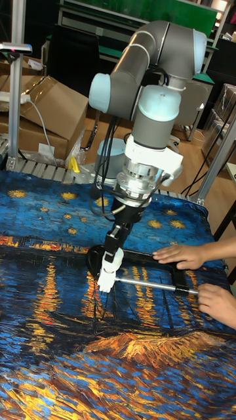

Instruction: Install the light bulb by rotating it

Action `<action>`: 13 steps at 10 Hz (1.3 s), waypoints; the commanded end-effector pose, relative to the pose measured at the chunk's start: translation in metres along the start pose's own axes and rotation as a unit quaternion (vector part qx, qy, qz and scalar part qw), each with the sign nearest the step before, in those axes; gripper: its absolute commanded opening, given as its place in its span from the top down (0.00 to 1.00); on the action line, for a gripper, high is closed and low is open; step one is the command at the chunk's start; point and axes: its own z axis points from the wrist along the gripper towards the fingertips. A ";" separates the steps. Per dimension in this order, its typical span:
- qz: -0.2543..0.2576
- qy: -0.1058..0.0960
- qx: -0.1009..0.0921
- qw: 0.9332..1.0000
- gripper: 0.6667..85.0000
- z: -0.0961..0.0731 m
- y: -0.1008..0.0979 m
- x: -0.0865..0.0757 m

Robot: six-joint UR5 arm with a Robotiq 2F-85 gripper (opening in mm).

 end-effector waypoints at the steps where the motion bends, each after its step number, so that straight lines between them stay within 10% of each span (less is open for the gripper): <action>1: 0.043 0.002 -0.023 0.999 0.70 -0.003 0.008 0.005; 5: 0.176 -0.008 -0.014 0.984 0.74 0.001 0.000 0.000; 13: 0.421 -0.011 -0.025 0.907 0.82 0.002 -0.002 -0.001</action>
